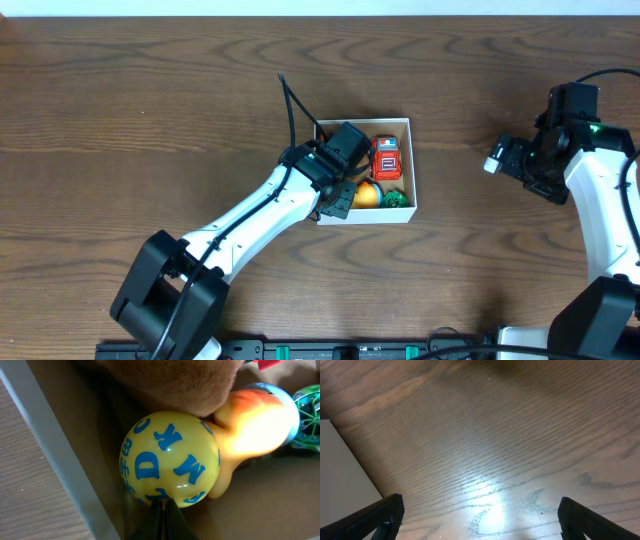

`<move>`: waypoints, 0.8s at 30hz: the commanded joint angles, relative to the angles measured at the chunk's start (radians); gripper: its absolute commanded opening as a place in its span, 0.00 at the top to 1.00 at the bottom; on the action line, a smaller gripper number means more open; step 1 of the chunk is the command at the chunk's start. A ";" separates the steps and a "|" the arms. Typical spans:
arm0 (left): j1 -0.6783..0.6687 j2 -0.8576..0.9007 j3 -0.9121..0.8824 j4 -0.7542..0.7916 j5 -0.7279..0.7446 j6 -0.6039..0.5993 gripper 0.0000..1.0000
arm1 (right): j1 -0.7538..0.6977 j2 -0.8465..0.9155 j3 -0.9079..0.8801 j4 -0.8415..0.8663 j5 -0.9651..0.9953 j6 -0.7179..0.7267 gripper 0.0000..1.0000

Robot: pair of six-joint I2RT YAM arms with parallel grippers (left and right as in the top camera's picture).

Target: Pack container

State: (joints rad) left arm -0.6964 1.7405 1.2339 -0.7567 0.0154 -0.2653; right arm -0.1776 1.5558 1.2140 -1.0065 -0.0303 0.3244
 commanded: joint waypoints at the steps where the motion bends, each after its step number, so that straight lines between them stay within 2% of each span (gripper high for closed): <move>1: 0.001 0.002 -0.004 0.001 -0.008 -0.004 0.94 | -0.005 0.001 0.000 -0.004 -0.004 -0.016 0.01; 4: 0.000 -0.012 0.059 -0.031 -0.009 0.010 0.93 | -0.005 0.001 0.000 -0.003 -0.004 -0.016 0.01; 7: 0.001 -0.049 0.147 -0.082 -0.009 0.035 0.83 | -0.005 0.001 0.000 0.000 -0.004 -0.023 0.01; 9: 0.001 -0.084 0.197 -0.108 -0.019 0.071 0.69 | -0.005 0.000 0.001 0.000 -0.004 -0.053 0.01; 10: 0.001 -0.103 0.212 -0.117 -0.037 0.071 0.52 | -0.004 0.000 0.003 0.000 -0.004 -0.063 0.01; 11: 0.002 -0.126 0.220 -0.117 -0.064 0.071 0.42 | -0.003 -0.001 0.006 0.000 -0.004 -0.069 0.01; 14: 0.020 -0.188 0.220 -0.123 -0.127 0.070 0.26 | 0.019 -0.004 0.030 0.003 -0.003 -0.097 0.01; 18: 0.097 -0.235 0.220 -0.143 -0.140 0.070 0.02 | 0.086 -0.019 0.084 0.048 0.005 -0.126 0.01; 24: 0.324 -0.233 0.209 -0.114 -0.140 0.026 0.02 | 0.229 -0.020 0.134 0.197 0.079 -0.157 0.01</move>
State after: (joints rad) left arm -0.4843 1.5005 1.4445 -0.8871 -0.0948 -0.2104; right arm -0.0101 1.5551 1.3205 -0.8444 -0.0067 0.2066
